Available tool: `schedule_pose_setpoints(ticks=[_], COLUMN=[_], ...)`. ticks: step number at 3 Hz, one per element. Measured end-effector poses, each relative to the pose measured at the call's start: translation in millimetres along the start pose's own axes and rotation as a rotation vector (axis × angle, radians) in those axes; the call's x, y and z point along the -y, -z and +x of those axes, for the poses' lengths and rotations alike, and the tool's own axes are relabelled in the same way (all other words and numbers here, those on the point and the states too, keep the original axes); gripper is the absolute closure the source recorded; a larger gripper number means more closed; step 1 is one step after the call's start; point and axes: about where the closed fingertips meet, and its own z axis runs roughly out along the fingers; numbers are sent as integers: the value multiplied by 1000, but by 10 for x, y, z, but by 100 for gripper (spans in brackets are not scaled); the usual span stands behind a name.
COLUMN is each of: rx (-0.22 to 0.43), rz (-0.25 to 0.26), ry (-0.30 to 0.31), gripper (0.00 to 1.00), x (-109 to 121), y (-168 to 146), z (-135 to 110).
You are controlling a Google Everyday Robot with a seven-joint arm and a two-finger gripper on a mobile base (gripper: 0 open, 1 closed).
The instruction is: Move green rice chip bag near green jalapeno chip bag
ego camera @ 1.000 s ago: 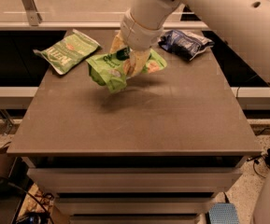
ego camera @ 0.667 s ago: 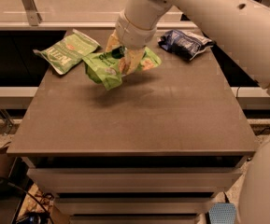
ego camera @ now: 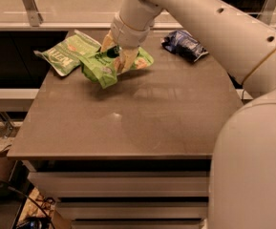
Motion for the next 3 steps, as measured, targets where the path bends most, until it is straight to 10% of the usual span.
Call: schedule_pose_setpoints(ticks=[3], rx=[-29], rz=[3], ry=[66], gripper=[100], x=[381], y=[-482], z=[101])
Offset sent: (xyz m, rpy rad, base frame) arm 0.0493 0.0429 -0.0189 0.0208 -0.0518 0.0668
